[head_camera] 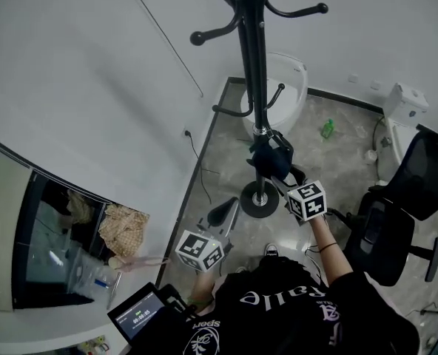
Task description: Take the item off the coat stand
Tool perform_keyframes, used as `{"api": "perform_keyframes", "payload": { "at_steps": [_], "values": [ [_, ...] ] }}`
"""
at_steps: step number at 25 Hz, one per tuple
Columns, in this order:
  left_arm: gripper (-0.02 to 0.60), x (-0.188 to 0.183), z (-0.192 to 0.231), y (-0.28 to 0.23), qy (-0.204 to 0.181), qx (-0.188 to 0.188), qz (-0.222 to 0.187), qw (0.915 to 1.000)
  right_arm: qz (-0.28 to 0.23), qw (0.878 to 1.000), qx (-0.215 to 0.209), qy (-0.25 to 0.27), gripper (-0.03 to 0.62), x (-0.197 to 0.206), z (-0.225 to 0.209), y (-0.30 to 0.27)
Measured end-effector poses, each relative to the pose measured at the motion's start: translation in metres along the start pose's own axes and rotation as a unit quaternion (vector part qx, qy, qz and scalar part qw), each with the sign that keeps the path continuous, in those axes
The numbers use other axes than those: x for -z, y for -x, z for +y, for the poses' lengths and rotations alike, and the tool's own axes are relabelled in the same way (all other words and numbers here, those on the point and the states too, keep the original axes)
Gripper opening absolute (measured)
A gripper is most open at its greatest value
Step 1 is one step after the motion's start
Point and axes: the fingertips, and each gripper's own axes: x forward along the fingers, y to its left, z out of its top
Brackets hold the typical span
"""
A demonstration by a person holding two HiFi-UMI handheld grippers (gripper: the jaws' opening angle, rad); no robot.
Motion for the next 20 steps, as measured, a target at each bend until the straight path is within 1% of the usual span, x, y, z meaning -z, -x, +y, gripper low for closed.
{"api": "perform_keyframes", "payload": {
  "at_steps": [2,5,6,7,8,9,13,17,20],
  "values": [
    [0.003,0.0,0.007,0.002,0.003,-0.018,-0.002,0.9998,0.01,1.0,0.008,0.002,0.23,0.003,-0.004,-0.015],
    [0.003,0.001,0.017,0.009,0.01,-0.042,-0.004,0.9991,0.012,1.0,0.019,-0.01,0.229,0.007,-0.008,-0.028],
    [0.003,0.002,0.02,0.011,0.012,-0.048,-0.005,0.9988,0.009,1.0,0.02,-0.01,0.212,0.007,-0.008,-0.028],
    [0.003,0.002,0.023,0.013,0.014,-0.053,-0.006,0.9985,0.005,1.0,0.023,-0.008,0.116,0.005,-0.009,-0.027],
    [0.003,0.003,0.025,0.015,0.016,-0.058,-0.006,0.9982,0.0,1.0,0.025,-0.006,0.057,0.003,-0.01,-0.025],
    [0.003,0.003,0.027,0.017,0.016,-0.062,-0.005,0.9979,-0.007,1.0,0.025,-0.005,0.045,0.0,-0.009,-0.021],
    [0.003,0.007,0.028,0.026,0.02,-0.066,0.002,0.9976,-0.028,1.0,0.01,-0.001,0.037,-0.008,0.004,0.005],
    [0.003,0.01,0.028,0.031,0.024,-0.057,0.004,0.9981,-0.051,0.999,0.006,0.011,0.037,-0.017,0.024,0.032],
    [0.003,0.014,0.025,0.035,0.024,-0.047,0.007,0.9986,-0.065,0.998,0.007,0.003,0.037,-0.02,0.037,0.05]
  ]
}}
